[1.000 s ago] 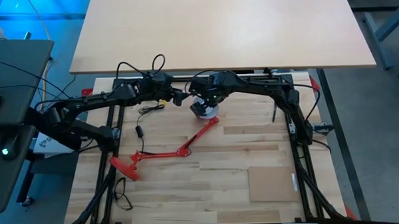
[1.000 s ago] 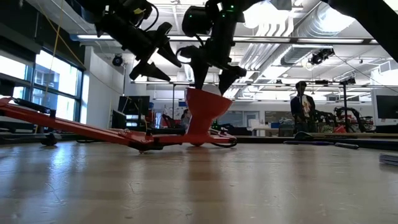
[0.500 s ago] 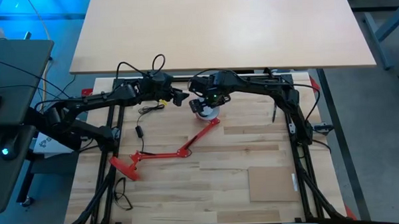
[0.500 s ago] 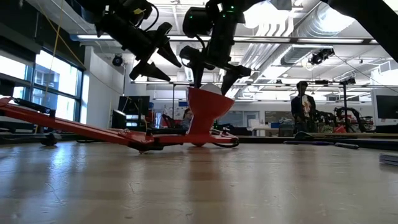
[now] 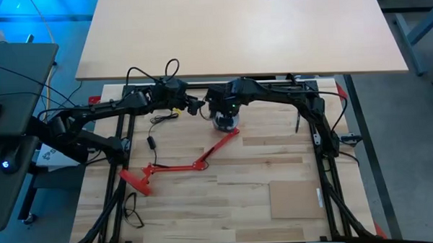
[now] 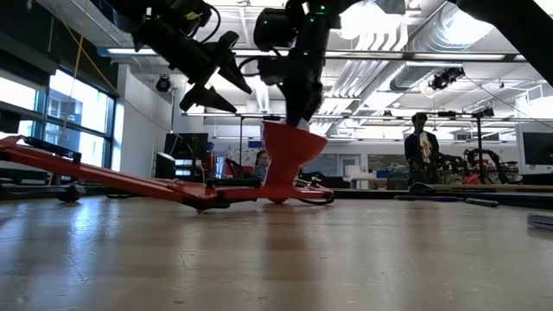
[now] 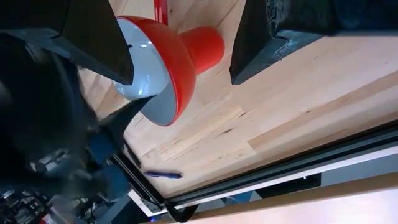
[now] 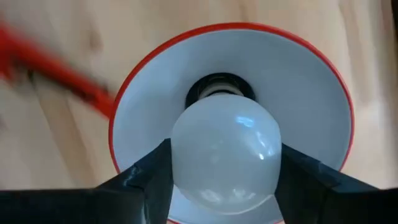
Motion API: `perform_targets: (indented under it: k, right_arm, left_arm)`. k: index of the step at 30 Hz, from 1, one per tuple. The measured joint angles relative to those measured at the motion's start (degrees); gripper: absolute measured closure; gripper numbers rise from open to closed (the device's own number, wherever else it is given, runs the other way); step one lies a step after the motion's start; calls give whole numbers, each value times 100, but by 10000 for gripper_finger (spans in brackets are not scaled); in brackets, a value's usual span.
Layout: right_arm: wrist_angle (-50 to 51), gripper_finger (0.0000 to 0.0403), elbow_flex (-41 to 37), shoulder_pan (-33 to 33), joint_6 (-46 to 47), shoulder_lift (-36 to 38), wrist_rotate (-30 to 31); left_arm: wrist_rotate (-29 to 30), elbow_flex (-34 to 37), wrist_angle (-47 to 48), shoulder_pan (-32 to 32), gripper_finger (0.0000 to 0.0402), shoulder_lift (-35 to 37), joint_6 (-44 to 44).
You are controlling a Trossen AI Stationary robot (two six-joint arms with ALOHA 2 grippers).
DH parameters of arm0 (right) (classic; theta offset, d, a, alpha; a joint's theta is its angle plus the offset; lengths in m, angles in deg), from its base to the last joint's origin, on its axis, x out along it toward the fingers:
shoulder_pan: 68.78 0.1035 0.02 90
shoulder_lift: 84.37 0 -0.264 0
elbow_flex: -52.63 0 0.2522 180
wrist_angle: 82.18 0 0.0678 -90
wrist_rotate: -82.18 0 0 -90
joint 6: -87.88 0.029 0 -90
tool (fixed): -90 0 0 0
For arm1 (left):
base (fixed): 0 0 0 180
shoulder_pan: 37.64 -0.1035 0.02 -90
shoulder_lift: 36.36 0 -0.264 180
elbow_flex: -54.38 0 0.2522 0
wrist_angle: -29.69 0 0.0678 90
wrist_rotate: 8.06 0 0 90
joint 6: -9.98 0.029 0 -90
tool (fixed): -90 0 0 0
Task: Screw lightbulb
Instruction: Remove the lightbulb from the desk lamp
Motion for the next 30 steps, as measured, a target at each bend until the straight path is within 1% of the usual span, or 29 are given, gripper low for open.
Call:
perform_targets:
  k: [3,5,7,10,12,13,15,20,24,30]
  right_arm:
    - [30,189,0,1,-2040,4,57]
    - [22,179,0,-6,-3522,4,66]
    - [26,167,0,-1,-4786,4,100]
    - [18,157,0,-3,-6266,4,124]
    - [4,155,0,-3,-6870,4,152]
    - [-2,155,0,-3,-7060,4,155]
    - [-30,154,0,-3,-7128,4,154]
    - [-263,154,-11,-6,-6540,4,153]
    - [-576,153,-13,-11,-6519,2,186]
    - [-629,153,-13,-6,-6503,2,148]
  left_arm:
    - [-1,-2,8,1,140,2,21]
    - [-2,-2,9,2,140,1,53]
    - [-2,-2,9,0,140,1,48]
    - [-2,-2,9,2,140,0,52]
    - [0,-2,11,0,140,1,50]
    - [0,-2,11,0,140,1,54]
    - [-2,-2,11,2,140,2,61]
    - [2,-2,11,0,140,0,61]
    - [17,-2,11,0,140,0,59]
    - [28,-2,11,0,140,0,44]
